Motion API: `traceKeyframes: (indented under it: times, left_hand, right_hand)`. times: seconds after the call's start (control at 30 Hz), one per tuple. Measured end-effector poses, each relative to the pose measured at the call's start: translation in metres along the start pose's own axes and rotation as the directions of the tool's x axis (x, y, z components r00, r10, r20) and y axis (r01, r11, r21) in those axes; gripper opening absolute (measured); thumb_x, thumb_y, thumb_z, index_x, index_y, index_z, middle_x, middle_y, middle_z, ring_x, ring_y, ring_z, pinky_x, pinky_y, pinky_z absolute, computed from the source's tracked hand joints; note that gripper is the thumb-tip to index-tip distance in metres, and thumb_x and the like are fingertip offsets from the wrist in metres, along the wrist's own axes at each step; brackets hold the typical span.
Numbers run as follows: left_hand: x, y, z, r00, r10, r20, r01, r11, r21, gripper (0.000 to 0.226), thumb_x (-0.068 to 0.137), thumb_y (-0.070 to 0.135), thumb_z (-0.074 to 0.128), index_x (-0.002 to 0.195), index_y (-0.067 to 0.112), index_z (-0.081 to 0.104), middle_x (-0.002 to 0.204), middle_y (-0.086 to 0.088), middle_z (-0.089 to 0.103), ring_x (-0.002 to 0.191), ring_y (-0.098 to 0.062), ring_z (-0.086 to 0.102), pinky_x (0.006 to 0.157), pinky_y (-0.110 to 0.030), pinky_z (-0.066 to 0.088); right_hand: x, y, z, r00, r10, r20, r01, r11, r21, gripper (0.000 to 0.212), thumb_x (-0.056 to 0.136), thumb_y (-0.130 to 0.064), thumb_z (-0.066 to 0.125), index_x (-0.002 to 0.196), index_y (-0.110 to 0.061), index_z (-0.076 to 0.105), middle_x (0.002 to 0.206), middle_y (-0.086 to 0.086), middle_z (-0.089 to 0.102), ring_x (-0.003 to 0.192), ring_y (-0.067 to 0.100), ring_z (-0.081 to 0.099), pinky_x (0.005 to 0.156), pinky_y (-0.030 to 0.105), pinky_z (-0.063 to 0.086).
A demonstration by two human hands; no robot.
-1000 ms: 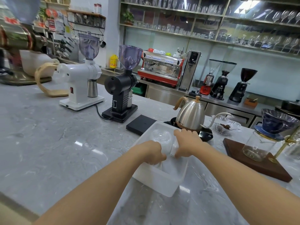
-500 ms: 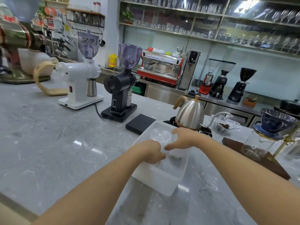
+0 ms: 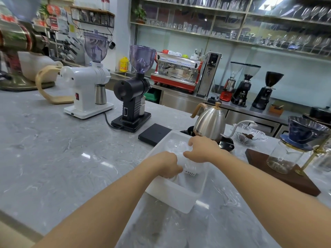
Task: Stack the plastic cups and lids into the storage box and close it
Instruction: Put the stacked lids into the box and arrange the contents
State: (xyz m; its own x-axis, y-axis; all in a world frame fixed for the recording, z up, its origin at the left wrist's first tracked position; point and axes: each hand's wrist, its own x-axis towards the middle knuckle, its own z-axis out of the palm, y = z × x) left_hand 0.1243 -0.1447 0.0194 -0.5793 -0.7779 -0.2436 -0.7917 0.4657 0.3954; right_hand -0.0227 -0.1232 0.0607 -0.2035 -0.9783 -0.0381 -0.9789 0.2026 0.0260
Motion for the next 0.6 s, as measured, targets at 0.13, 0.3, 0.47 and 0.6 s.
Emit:
traceKeyframes:
  times: [0.13,0.3,0.47,0.6]
  left_hand:
    - [0.001,0.000,0.001,0.999,0.039,-0.002,-0.039,0.999,0.000,0.029,0.103,0.024,0.041,0.087,0.007,0.059,0.079,-0.007,0.060,0.062,-0.020,0.052,0.073,-0.034,0.047]
    - [0.005,-0.001,0.003,0.999,0.029,-0.013,-0.029,1.000,0.009,0.034,0.102,0.023,0.041,0.073,0.011,0.054,0.069,-0.002,0.055,0.060,-0.018,0.049,0.072,-0.034,0.046]
    - [0.008,-0.002,0.004,1.000,0.013,0.004,-0.014,1.000,0.023,0.030,0.101,0.027,0.042,0.084,0.009,0.059,0.083,-0.006,0.061,0.082,-0.027,0.054,0.074,-0.033,0.043]
    - [0.009,-0.003,0.003,0.999,0.003,0.049,-0.004,1.000,0.008,0.038,0.101,0.028,0.042,0.110,0.002,0.068,0.095,-0.009,0.066,0.085,-0.026,0.057,0.078,-0.035,0.045]
  right_hand:
    - [-0.002,-0.006,0.001,1.000,-0.009,-0.005,0.010,0.996,0.089,0.047,0.093,-0.044,0.054,0.123,-0.010,0.062,0.122,0.008,0.065,0.116,0.030,0.056,0.095,0.046,0.052]
    - [-0.003,-0.013,0.002,0.999,0.031,-0.019,-0.028,0.989,0.147,0.031,0.089,-0.034,0.057,0.107,-0.009,0.066,0.106,0.008,0.067,0.106,0.032,0.059,0.091,0.040,0.052]
    - [-0.006,-0.018,-0.001,0.995,0.072,-0.062,-0.060,0.981,0.184,0.037,0.077,-0.020,0.061,0.056,-0.015,0.031,0.055,0.001,0.032,0.053,0.021,0.031,0.048,0.029,0.023]
    - [-0.007,-0.018,-0.011,0.995,0.059,-0.077,-0.044,0.981,0.187,0.036,0.076,-0.018,0.062,0.057,-0.014,0.032,0.054,0.001,0.033,0.049,0.019,0.029,0.044,0.028,0.023]
